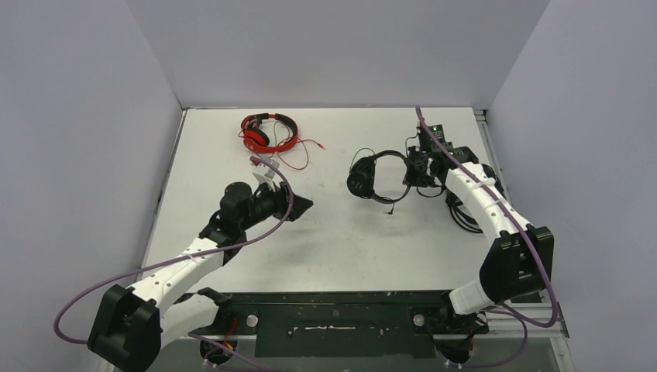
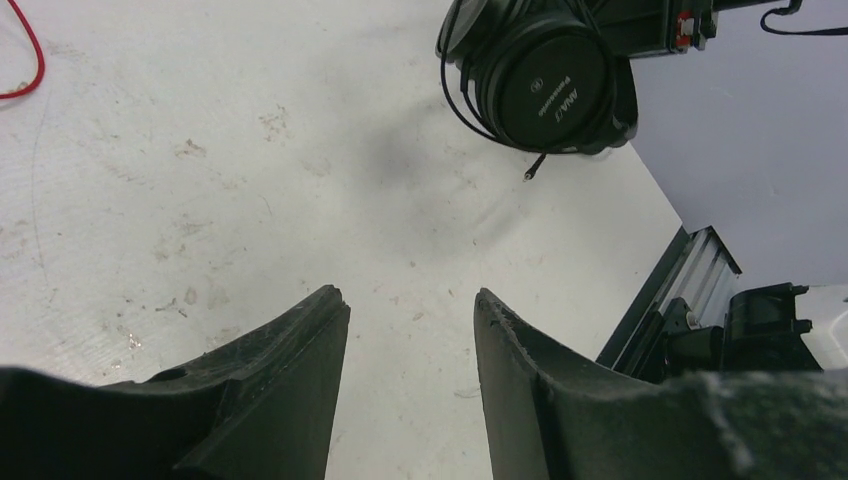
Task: Wrap the headphones
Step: Place the headphones at the center of the board.
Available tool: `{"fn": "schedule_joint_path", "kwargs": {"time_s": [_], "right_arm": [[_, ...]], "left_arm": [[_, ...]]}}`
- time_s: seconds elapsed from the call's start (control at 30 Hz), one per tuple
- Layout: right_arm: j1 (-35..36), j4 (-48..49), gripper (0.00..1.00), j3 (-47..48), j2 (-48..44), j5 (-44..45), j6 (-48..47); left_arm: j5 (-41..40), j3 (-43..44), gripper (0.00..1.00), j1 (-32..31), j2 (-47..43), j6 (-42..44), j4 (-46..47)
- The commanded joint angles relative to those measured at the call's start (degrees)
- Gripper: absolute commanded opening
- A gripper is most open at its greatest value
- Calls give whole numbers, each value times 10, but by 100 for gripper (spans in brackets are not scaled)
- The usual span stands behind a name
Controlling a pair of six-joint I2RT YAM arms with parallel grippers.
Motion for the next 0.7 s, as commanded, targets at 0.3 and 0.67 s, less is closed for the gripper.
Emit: {"fn": "schedule_joint_path", "kwargs": {"time_s": [0.3,0.67], "right_arm": [[-93,87,0,-22,49,18,0],[-122,123,0,-65,96,107,55]], "left_arm": [[-50,67,47,-8,-55,27,-140],[-167,96,58,1,-123,23,-283]]}}
